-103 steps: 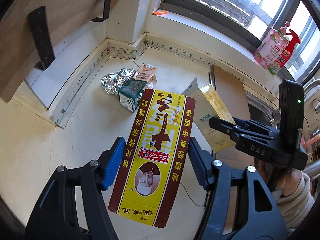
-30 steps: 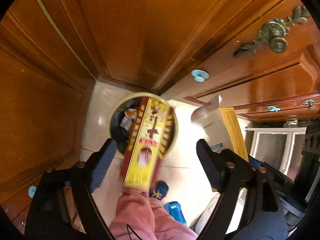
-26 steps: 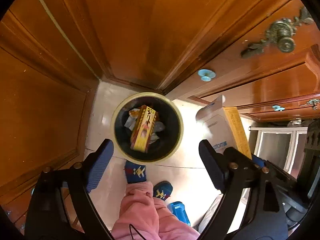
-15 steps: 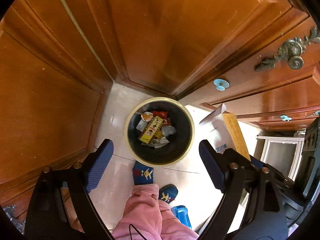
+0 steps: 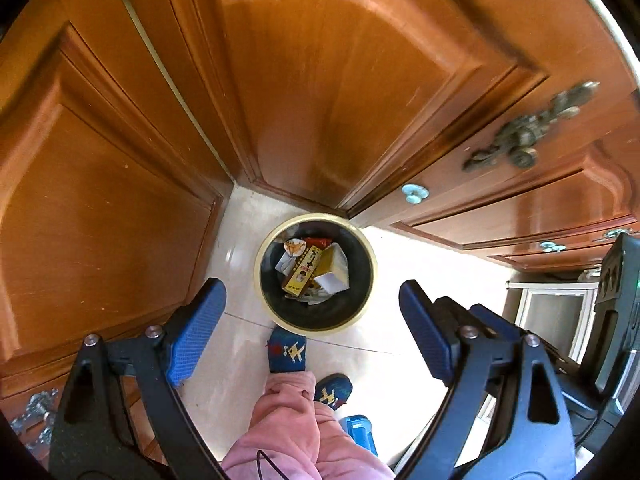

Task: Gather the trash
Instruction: 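Raise both open tools back up toward the counter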

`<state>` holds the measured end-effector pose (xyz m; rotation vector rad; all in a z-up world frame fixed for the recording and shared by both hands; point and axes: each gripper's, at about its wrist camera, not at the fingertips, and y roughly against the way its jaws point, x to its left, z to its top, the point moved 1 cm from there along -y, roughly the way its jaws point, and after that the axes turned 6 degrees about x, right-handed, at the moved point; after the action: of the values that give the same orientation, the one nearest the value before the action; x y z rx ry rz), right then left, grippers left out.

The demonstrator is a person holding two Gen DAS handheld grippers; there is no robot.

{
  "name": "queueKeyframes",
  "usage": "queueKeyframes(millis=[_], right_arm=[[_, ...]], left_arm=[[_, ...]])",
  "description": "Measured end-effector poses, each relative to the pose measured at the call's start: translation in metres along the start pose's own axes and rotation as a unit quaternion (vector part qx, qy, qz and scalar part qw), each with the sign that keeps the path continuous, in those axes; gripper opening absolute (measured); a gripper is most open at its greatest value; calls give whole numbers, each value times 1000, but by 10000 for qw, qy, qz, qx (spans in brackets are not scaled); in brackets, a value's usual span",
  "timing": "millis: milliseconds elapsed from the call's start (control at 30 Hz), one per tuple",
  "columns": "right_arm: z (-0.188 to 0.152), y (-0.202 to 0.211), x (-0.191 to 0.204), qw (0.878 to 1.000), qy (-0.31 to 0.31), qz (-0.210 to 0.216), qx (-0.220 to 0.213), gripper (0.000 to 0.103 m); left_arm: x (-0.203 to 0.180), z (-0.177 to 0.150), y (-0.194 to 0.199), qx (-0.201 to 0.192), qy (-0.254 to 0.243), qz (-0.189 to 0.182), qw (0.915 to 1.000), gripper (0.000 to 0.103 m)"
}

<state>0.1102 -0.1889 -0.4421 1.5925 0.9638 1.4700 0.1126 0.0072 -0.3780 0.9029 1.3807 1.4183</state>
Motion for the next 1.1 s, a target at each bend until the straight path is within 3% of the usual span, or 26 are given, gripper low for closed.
queueKeyframes(millis=[267, 567, 900, 1100], right_arm=[[-19, 69, 33, 9992, 349, -17, -190, 67], [-53, 201, 76, 9915, 940, -23, -896, 67], [-75, 335, 105, 9735, 1277, 19, -1897, 67], [-79, 378, 117, 9656, 1358, 0, -2219, 67]], left_arm=[[-5, -4, 81, -248, 4, -138, 9996, 86], [-25, -14, 191, -789, -293, -249, 9961, 86], [-55, -10, 297, -1494, -732, -406, 9852, 86], [-68, -3, 342, -1947, -991, -502, 9746, 86]])
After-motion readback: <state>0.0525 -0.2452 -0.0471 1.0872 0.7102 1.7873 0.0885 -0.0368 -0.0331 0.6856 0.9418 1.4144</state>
